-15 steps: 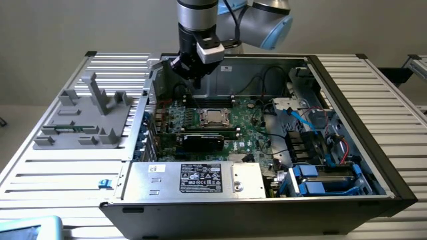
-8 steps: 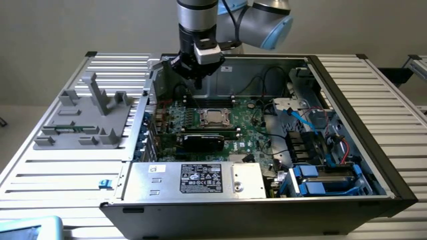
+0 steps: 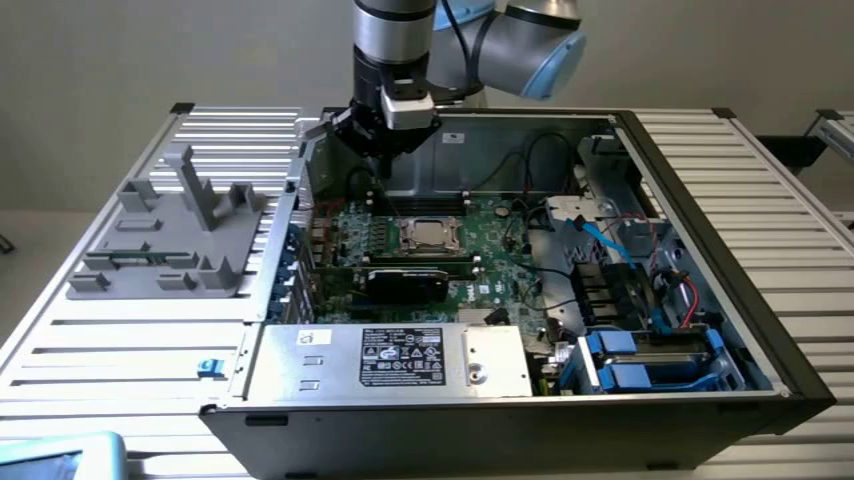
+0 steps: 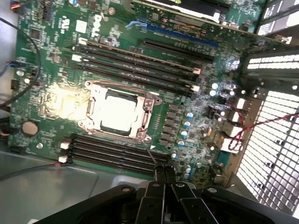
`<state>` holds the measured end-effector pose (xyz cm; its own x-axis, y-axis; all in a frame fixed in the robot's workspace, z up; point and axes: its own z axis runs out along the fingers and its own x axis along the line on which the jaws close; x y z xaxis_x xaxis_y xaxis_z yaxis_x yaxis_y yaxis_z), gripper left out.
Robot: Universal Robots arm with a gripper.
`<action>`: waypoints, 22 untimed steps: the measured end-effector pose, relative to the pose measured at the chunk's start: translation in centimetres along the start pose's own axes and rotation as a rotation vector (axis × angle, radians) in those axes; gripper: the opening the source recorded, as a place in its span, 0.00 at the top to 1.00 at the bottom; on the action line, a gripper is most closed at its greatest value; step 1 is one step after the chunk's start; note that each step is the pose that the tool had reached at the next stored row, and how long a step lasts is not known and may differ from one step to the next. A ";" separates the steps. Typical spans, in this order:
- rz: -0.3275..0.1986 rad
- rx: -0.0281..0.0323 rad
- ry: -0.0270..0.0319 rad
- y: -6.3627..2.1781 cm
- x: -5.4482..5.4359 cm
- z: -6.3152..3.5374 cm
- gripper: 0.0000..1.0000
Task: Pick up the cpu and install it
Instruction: 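Install the first cpu locking lever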
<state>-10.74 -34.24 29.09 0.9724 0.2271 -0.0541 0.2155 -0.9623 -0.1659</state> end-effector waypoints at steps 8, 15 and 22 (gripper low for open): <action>0.008 0.0216 -0.0554 0.26 -0.1 0.16 0.88; 0.005 0.0647 -0.0592 0.59 -0.2 0.45 0.88; 0.005 0.0771 -0.0626 0.90 -0.3 1.16 0.88</action>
<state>-10.94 -34.99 27.82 0.9654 0.2332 -0.1163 0.2005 -0.9497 -0.2405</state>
